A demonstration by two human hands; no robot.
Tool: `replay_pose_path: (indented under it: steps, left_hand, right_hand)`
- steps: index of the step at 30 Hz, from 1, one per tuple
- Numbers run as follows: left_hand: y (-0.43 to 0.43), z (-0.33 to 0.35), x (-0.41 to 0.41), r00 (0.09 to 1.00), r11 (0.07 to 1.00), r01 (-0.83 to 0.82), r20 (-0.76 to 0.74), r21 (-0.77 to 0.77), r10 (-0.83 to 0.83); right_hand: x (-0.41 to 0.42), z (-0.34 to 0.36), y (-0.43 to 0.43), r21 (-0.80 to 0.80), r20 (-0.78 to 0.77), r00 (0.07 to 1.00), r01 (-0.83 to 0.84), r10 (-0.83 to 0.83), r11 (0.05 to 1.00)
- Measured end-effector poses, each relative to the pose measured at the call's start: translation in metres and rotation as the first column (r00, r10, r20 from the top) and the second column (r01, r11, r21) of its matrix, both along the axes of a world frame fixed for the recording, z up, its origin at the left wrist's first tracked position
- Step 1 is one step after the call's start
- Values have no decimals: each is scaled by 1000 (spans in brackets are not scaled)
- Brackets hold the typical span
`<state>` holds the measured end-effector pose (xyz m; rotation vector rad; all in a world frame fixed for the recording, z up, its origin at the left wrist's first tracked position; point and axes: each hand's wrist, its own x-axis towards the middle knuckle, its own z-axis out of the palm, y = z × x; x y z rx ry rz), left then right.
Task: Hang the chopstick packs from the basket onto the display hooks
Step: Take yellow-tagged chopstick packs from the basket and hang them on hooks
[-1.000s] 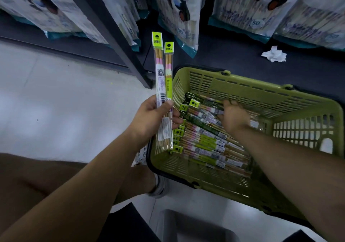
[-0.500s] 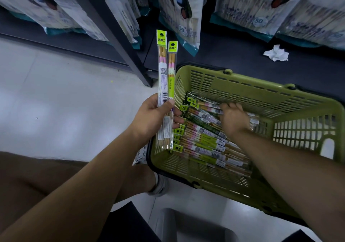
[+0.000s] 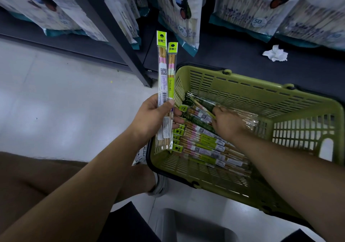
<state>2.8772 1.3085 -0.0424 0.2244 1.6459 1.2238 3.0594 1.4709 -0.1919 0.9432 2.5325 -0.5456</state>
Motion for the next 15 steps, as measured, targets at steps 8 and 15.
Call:
replay_pose_path:
  steps: [8,15]
  left_hand:
    - [0,-1,0,1000,1000,-4,6,4,4]
    - [-1,-1,0,1000,1000,4,0,8,-4]
  right_hand:
    - [-6,0,1,64,113,992,40,-47,997]
    - [-6,5,9,-15,140,989,46,-44,999]
